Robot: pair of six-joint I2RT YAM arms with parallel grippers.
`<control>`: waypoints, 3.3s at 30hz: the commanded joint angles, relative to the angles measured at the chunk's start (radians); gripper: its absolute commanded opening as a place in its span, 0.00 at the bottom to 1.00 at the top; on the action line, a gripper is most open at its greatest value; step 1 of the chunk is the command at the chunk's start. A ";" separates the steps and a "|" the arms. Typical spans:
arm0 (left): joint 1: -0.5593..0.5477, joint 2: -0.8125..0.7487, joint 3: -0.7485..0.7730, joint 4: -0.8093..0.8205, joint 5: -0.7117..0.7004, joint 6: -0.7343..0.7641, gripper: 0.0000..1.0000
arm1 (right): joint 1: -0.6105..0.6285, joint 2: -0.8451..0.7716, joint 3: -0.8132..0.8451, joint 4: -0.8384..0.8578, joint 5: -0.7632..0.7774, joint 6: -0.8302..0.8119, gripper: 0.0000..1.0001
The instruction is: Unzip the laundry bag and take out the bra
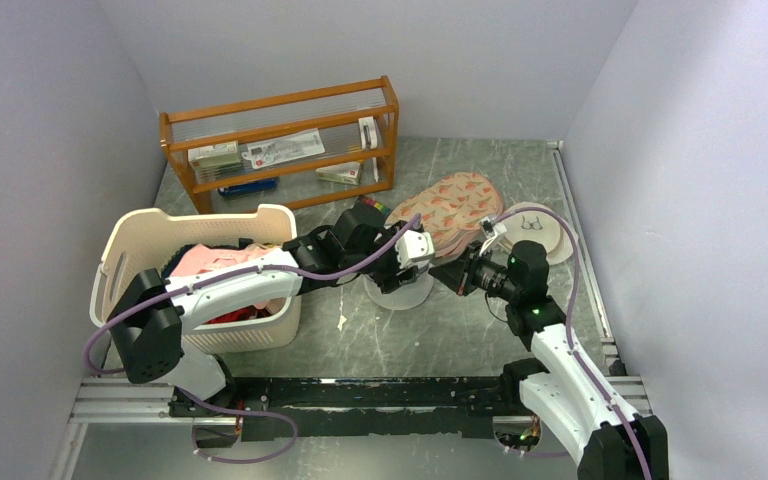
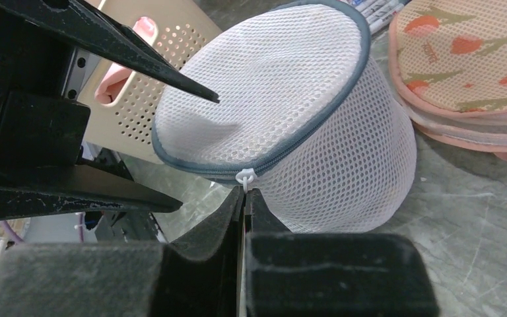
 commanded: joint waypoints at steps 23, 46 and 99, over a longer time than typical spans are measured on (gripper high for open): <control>-0.017 0.012 0.006 0.008 -0.054 0.005 0.40 | 0.055 0.012 -0.026 0.095 -0.064 0.016 0.00; -0.034 -0.059 -0.024 0.031 -0.032 0.046 0.07 | 0.060 0.030 -0.019 0.031 0.206 0.081 0.00; -0.065 -0.009 -0.010 0.038 -0.179 0.026 0.36 | -0.105 0.056 -0.094 0.300 -0.279 0.178 0.00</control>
